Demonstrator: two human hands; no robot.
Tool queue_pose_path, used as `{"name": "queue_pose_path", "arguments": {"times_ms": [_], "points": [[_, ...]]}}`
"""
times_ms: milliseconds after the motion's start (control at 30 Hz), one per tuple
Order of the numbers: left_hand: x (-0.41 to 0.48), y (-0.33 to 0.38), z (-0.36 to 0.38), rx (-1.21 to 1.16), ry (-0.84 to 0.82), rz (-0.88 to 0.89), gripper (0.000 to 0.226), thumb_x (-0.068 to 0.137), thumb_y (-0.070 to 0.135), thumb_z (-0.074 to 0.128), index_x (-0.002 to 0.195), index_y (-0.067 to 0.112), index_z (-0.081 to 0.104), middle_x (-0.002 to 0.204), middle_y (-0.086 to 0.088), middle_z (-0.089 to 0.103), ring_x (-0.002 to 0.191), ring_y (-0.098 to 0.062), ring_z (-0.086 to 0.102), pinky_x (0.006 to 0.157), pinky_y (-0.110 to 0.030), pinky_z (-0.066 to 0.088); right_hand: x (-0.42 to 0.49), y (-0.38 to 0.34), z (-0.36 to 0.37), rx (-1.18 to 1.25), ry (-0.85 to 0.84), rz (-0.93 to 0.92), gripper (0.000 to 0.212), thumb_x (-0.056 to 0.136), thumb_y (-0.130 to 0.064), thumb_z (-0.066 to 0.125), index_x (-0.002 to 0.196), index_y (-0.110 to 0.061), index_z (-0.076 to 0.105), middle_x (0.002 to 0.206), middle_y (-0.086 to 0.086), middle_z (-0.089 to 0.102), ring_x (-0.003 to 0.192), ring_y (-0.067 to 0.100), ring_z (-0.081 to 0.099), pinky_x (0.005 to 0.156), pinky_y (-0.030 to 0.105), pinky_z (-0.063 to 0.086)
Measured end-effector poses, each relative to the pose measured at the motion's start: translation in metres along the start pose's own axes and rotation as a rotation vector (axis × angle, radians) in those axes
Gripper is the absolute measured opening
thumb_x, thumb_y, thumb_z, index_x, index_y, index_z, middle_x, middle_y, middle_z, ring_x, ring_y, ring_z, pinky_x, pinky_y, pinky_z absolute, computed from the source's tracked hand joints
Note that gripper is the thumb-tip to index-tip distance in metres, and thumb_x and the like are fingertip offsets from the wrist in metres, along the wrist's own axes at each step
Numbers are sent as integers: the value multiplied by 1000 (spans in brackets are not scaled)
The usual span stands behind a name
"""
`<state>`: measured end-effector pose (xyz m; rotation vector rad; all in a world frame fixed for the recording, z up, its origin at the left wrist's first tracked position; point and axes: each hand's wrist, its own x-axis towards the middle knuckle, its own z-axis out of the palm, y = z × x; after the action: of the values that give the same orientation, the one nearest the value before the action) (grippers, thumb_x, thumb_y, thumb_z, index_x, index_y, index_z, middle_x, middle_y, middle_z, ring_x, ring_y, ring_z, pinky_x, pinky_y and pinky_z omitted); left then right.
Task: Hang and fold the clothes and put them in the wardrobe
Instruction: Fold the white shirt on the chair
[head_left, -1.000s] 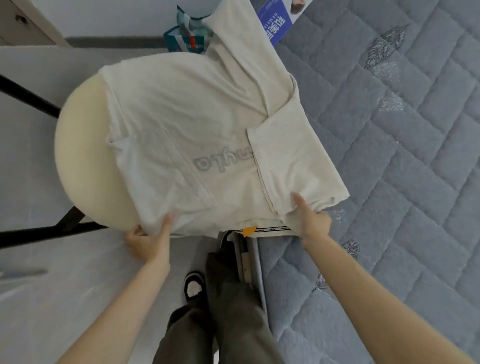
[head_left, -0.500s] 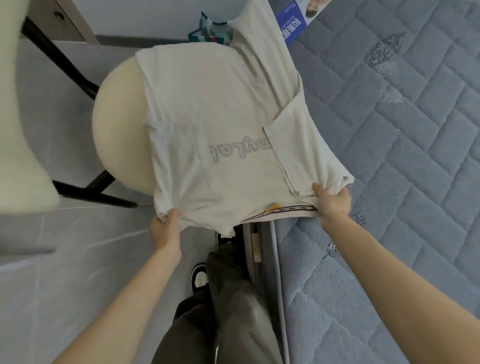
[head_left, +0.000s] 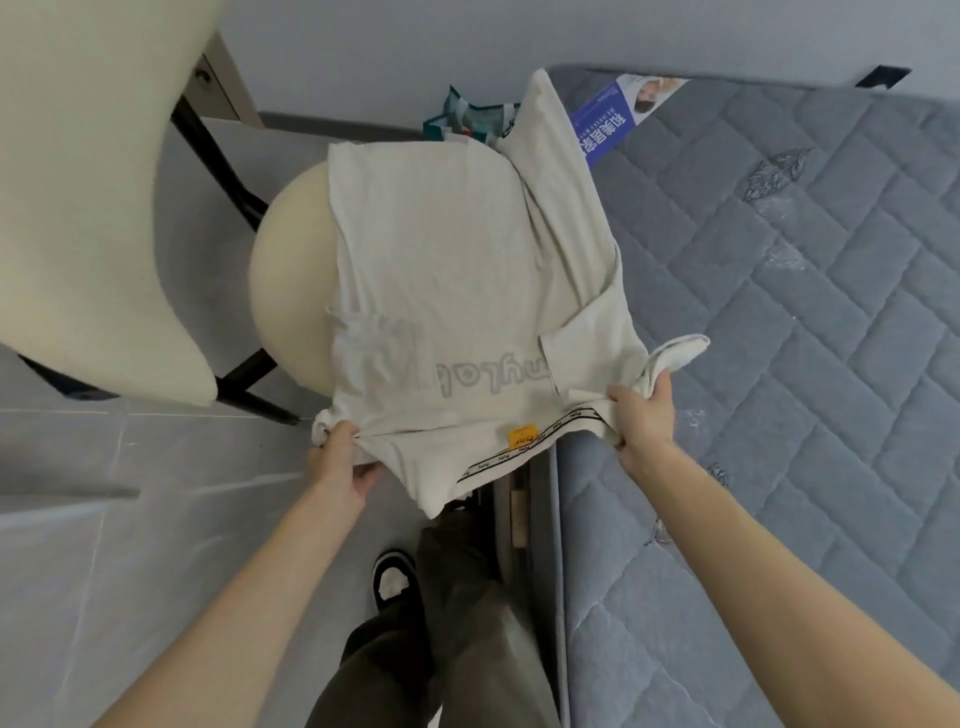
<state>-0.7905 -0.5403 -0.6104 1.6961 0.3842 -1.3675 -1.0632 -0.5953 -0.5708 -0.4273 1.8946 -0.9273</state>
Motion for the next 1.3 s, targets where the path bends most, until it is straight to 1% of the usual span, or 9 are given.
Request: {"name": "queue_pose_path", "arguments": {"times_ms": [100, 200, 333, 467, 567, 733, 933, 1167, 1300], "points": [[-1, 30, 28, -93, 37, 7, 7, 92, 5, 49, 97, 10, 50, 83, -6, 55, 71, -17, 56, 50, -28, 56, 15, -40, 27, 125, -140, 37, 65, 89, 4, 44, 140, -37, 38, 120, 2, 59, 101, 24, 60, 80, 39, 54], [2, 65, 67, -306, -22, 20, 9, 94, 5, 44, 95, 5, 53, 85, -10, 57, 73, -20, 58, 80, -34, 57, 40, -78, 57, 205, -202, 23, 56, 89, 5, 45, 126, -36, 47, 97, 3, 57, 82, 21, 56, 68, 35, 49], [22, 92, 105, -374, -128, 143, 20, 95, 18, 43, 103, 5, 57, 92, -9, 61, 79, -21, 62, 72, -32, 55, 72, -98, 82, 198, -345, -3, 63, 99, -23, 47, 149, -40, 13, 114, 4, 58, 89, 19, 62, 80, 35, 57], [49, 61, 101, 376, -16, 506, 42, 94, 14, 47, 137, 14, 41, 138, -4, 46, 123, -22, 48, 96, -31, 40, 89, -68, 77, -536, -253, -397, 58, 98, -30, 50, 150, -35, 25, 136, 1, 49, 110, 16, 53, 81, 7, 44], [71, 36, 88, 1176, -244, 898, 51, 93, 15, 52, 142, 21, 41, 156, -5, 23, 144, -26, 17, 115, -34, 16, 108, -43, 60, -1159, -317, -566, 60, 96, -28, 48, 150, -37, 23, 157, 8, 18, 141, 33, 18, 116, 42, 21], [98, 31, 85, 1897, -239, 730, 96, 76, 70, 55, 146, 50, -7, 152, -15, -31, 140, -43, -22, 116, -51, 1, 131, -27, 44, -1371, -475, -294, 88, 85, -42, 61, 145, -56, -2, 156, 0, -27, 140, 47, -17, 115, 60, 5], [84, 50, 133, 1834, 9, 1141, 58, 93, 48, 40, 147, 35, 26, 157, -11, 4, 126, -36, 31, 91, -45, 36, 127, -23, 51, -1533, -383, -441, 101, 80, -14, 58, 147, -50, -9, 154, 8, -29, 138, 51, -14, 110, 67, 12], [115, 92, 174, 1836, 129, 716, 61, 98, 40, 35, 153, 26, 11, 159, -12, -7, 141, -34, 13, 115, -52, 10, 138, -26, 57, -1642, -419, -600, 104, 82, -3, 53, 146, -50, -14, 155, 8, -27, 141, 49, -12, 114, 58, 16], [104, 56, 154, 1682, -44, 1151, 70, 92, 49, 45, 152, 27, 14, 158, -15, -9, 142, -36, 6, 111, -62, 2, 145, -24, 43, -1656, -404, -703, 103, 85, 3, 50, 146, -48, -15, 157, 4, -23, 144, 42, -8, 117, 51, 13]]}}
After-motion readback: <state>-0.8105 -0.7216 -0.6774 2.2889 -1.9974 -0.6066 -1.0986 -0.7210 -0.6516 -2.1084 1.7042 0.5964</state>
